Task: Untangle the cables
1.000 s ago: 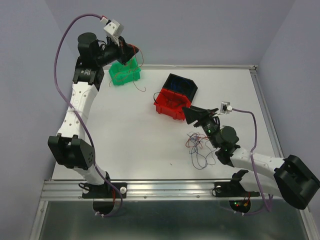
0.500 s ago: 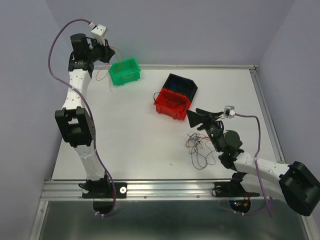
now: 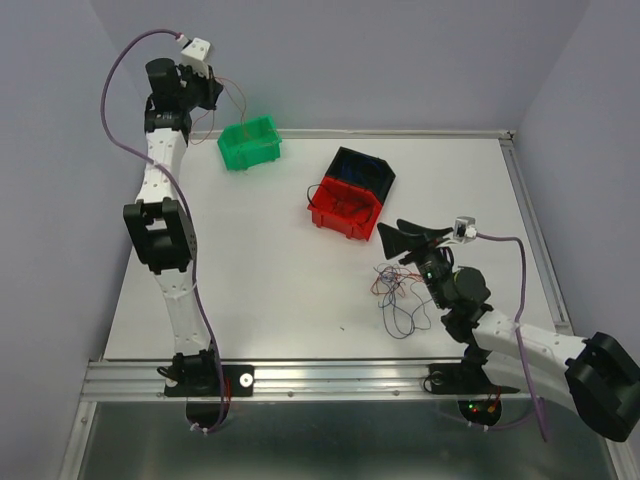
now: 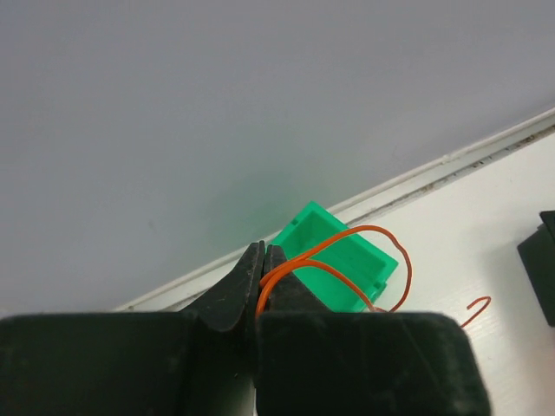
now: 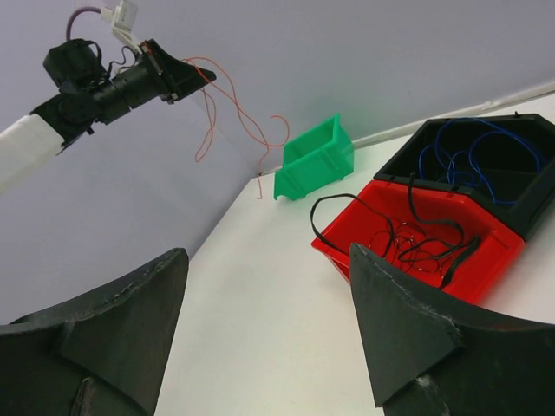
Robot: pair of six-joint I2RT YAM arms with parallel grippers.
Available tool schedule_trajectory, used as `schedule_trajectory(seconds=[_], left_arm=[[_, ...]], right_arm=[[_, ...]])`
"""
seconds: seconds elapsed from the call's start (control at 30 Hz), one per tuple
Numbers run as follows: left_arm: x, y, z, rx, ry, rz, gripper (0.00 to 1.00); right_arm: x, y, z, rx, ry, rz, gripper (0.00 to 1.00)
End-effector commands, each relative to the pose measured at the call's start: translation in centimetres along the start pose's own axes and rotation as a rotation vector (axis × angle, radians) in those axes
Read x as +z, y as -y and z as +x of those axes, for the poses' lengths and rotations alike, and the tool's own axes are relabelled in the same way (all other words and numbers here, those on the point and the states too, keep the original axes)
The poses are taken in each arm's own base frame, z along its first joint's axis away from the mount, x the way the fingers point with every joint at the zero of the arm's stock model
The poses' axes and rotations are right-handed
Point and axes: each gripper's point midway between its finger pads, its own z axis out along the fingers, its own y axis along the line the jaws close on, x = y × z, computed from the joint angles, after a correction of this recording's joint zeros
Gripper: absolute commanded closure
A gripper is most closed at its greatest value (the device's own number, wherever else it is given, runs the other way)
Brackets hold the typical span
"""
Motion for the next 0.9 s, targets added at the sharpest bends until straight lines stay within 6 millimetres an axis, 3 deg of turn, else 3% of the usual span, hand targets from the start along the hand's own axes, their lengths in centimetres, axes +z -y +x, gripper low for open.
schedule_trajectory(seconds=[0.0,0.3,0.63,0.7,0.87], left_arm=[[0.5,-2.3,-3.9,0.056,0.118,-0.079,1.0],[3.3,-3.5,-1.8,0.003,0.171,-0.13,1.0],[7.3,-1.1,5.2,0.003,0.066,-0.099,1.0],[8.3,-0.4,7.3,0.002,0.034,-0.093,1.0],[9.3,0.5,10.5,-0.009,-0.017,-0.079,1.0]], right_arm=[[-0.5,-0.3,-0.5,-0.009,0.022,-0.022,0.21],[-0.9,-0.6,-0.9,0.006,0.032,-0.034,0.22],[-1.5,-0.4,-1.2,0.015,0.044,-0.033,0.23],[-1.6,-0.4,-1.2,0.019,0.046,-0.036,0.23],[-1.9,-0.2,-1.3,0.027,0.052,-0.031,0.23]])
